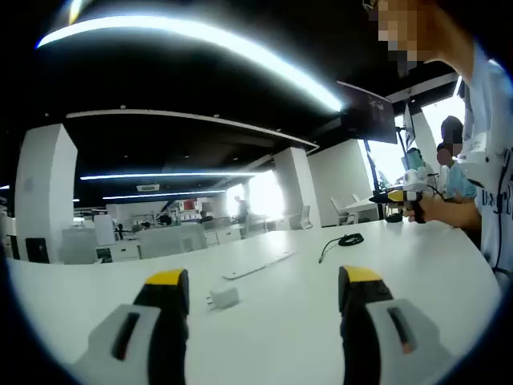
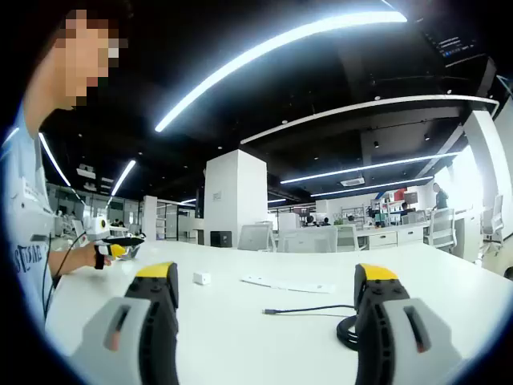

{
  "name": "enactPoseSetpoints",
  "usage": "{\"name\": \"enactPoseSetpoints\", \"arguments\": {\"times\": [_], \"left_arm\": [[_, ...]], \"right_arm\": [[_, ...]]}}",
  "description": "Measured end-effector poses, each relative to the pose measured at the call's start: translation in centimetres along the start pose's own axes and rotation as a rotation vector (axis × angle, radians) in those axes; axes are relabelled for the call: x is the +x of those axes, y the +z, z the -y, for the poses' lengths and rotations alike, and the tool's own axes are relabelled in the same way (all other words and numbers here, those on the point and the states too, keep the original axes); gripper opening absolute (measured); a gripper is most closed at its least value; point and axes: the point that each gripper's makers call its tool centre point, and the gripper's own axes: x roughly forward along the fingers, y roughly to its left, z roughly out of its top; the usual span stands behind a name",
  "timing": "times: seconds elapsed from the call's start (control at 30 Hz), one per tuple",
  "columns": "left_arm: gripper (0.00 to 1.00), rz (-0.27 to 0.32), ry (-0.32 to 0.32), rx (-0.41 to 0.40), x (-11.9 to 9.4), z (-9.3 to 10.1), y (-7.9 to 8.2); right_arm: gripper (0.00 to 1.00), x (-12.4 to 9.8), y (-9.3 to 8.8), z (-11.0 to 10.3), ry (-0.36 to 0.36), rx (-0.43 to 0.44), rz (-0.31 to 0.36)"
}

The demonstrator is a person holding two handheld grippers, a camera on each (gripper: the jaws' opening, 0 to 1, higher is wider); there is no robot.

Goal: Plug the desk Type‑C cable into the charger adapter.

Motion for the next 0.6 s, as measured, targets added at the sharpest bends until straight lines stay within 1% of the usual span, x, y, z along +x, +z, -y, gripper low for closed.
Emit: {"name": "enactPoseSetpoints", "arguments": {"times": [0.13,0.3,0.5,0.6], "left_arm": [[0.75,0.019,0.010,-0.022,0.05,-0.30,0.01],[0.74,0.011,0.019,-0.022,0.06,-0.50,-0.28],[0.73,0.025,0.030,-0.020,-0.15,-0.85,0.14],[0.73,0.035,0.029,-0.041,-0.20,-0.71,0.31]], "right_arm": [[0.92,0.09,-0.04,-0.22,0.002,0.007,0.010],[0.92,-0.07,0.16,-0.33,0.001,0.005,0.019],[0.91,-0.32,0.29,-0.17,-0.005,0.016,0.029],[0.91,-0.25,0.07,-0.16,-0.002,0.023,0.025]]}}
